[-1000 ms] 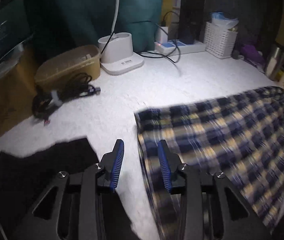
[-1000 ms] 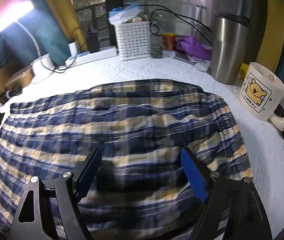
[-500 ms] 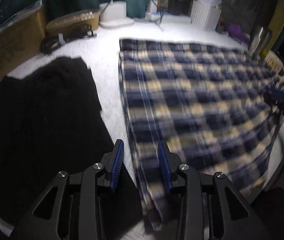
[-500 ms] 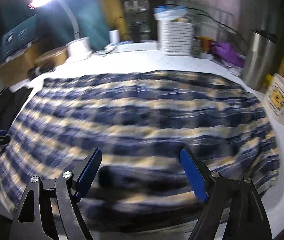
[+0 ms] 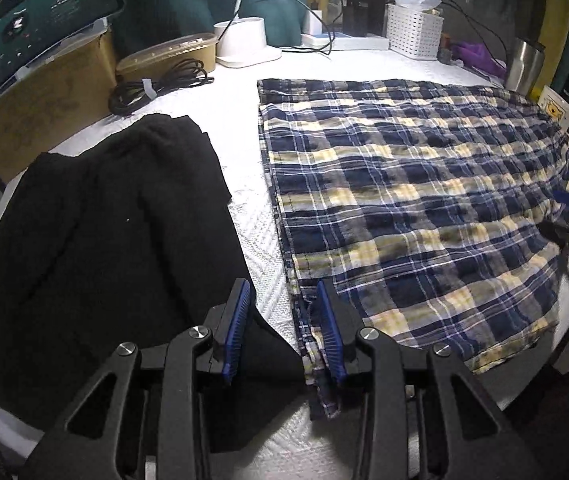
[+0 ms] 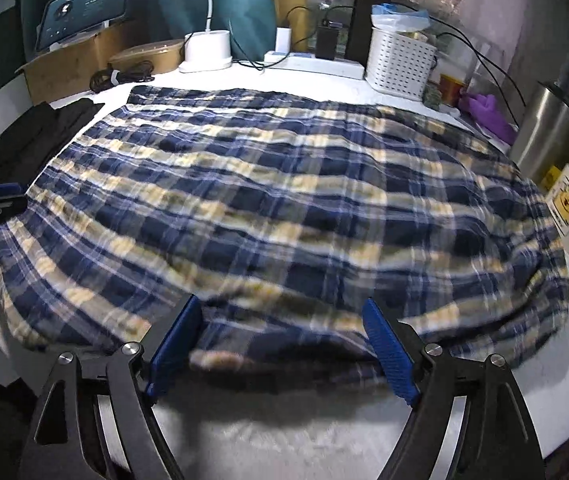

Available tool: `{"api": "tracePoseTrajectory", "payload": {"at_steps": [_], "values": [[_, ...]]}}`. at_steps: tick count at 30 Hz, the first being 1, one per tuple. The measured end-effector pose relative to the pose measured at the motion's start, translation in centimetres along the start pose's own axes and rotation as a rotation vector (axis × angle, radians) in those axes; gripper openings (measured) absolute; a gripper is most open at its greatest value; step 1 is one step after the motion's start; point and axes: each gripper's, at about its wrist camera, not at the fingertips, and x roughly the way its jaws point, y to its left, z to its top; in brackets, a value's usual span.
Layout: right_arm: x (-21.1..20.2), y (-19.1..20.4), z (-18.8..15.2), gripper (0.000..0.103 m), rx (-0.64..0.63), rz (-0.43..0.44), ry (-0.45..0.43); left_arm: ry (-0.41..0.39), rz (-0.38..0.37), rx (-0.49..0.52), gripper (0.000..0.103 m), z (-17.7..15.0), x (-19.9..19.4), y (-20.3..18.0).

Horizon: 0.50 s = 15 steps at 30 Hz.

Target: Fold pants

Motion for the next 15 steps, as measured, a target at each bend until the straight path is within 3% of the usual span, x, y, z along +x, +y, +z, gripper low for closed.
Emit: {"api": "tracePoseTrajectory", "payload": {"at_steps": [6, 15], "values": [[-1.2, -0.6, -1.3, 0.084, 0.015, -0.005, -0.004, -0.082, -0.063, 0.057, 0.035, 1.3, -2.0, -2.5], [-2.3, -1.3, -2.8, 0.084, 0.047, 0.011, -0.007, -0.038, -0.261, 0.164, 0.035, 1.4, -0.8, -10.4]]}}
